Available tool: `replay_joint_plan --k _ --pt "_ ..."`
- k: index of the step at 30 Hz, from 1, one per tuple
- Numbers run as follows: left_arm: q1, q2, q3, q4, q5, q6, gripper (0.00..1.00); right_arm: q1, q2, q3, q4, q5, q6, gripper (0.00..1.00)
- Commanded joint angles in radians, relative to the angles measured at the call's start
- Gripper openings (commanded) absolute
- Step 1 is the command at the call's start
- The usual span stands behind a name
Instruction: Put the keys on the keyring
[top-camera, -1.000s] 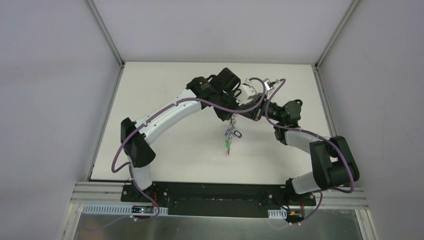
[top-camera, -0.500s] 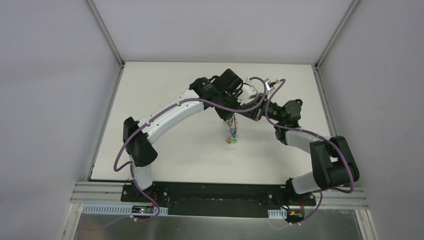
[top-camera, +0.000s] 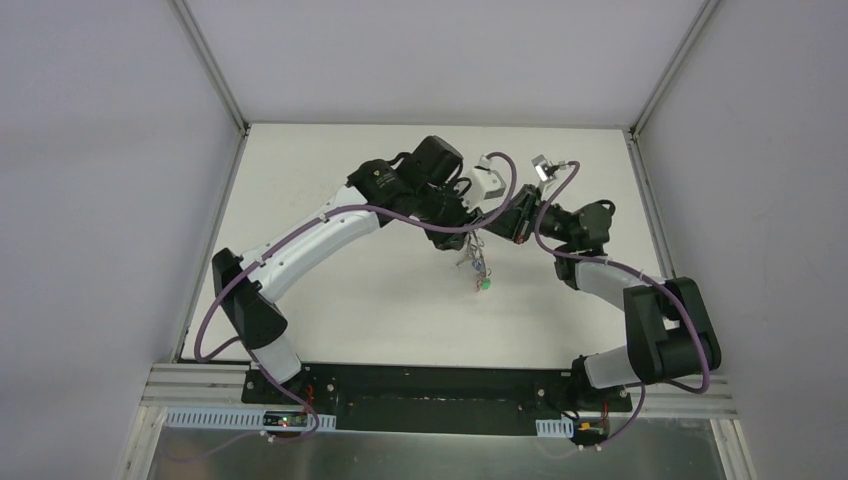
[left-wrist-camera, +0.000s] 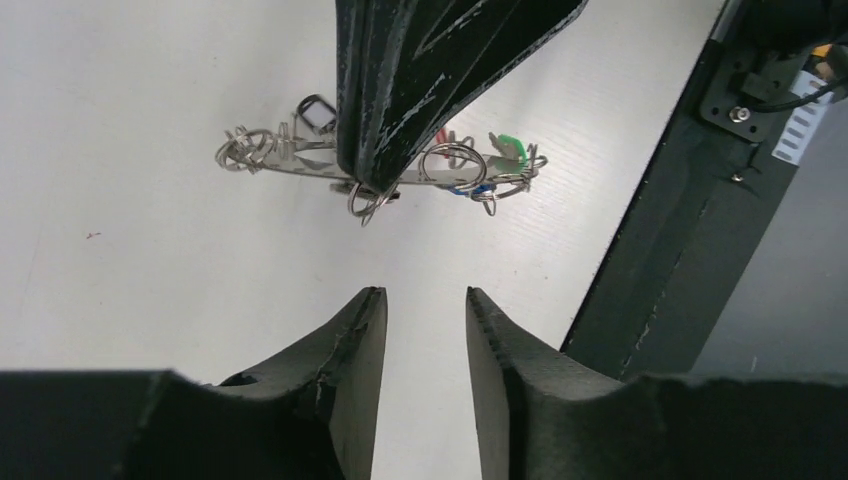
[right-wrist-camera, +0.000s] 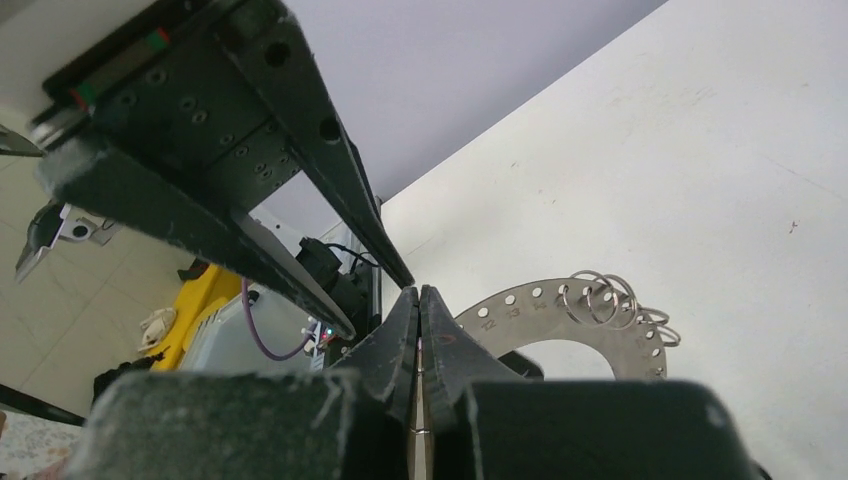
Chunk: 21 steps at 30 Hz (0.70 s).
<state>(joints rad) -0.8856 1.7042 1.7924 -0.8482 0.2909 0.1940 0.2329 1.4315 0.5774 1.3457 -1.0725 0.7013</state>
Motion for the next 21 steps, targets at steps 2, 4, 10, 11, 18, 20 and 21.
replay_joint_plan --k 2,4,10,11,18,20,21 --pt "0.051 -0.076 -0.026 0.051 0.115 0.025 0.4 -0.006 -0.048 0.033 0.138 -0.06 0.012 0.0" --pt "0.076 -0.064 -0.01 0.056 0.179 0.006 0.41 -0.005 -0.044 0.038 0.162 -0.073 0.032 0.0" --pt "0.134 0.01 0.052 0.066 0.391 -0.065 0.42 -0.006 -0.036 0.039 0.193 -0.092 0.057 0.0" --pt "0.134 0.019 0.057 0.067 0.413 -0.069 0.42 -0.005 -0.036 0.04 0.194 -0.093 0.058 0.0" --pt "0.134 0.063 0.053 0.12 0.49 -0.111 0.39 -0.003 -0.039 0.037 0.194 -0.092 0.067 0.0" --pt "0.135 0.07 0.05 0.125 0.499 -0.119 0.37 -0.004 -0.042 0.036 0.194 -0.092 0.068 0.0" --pt "0.135 0.071 0.045 0.13 0.503 -0.122 0.35 -0.004 -0.043 0.035 0.194 -0.092 0.069 0.0"
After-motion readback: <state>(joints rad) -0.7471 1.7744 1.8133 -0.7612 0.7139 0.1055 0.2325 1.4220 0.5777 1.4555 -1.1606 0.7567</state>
